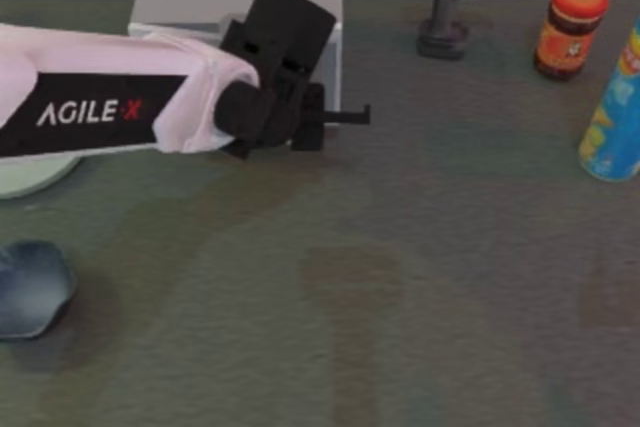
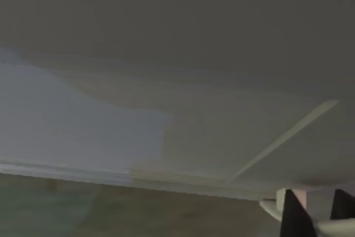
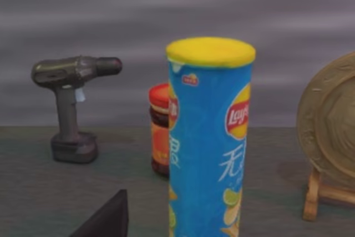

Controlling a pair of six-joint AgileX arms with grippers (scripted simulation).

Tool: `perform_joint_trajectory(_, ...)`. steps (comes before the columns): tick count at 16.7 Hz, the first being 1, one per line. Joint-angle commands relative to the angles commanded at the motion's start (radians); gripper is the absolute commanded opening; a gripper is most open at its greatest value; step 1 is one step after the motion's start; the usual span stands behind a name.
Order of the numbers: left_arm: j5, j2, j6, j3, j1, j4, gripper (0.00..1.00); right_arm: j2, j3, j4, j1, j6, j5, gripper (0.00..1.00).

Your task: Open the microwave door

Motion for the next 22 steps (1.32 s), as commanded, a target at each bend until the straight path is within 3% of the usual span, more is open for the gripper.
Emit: perform_joint_trajectory(22, 0.046, -0.042, 0.061, -0.063, 0.012, 0.037, 0.0, 0.0, 0.0, 0.0, 0.0, 0.0, 0.0, 1.0)
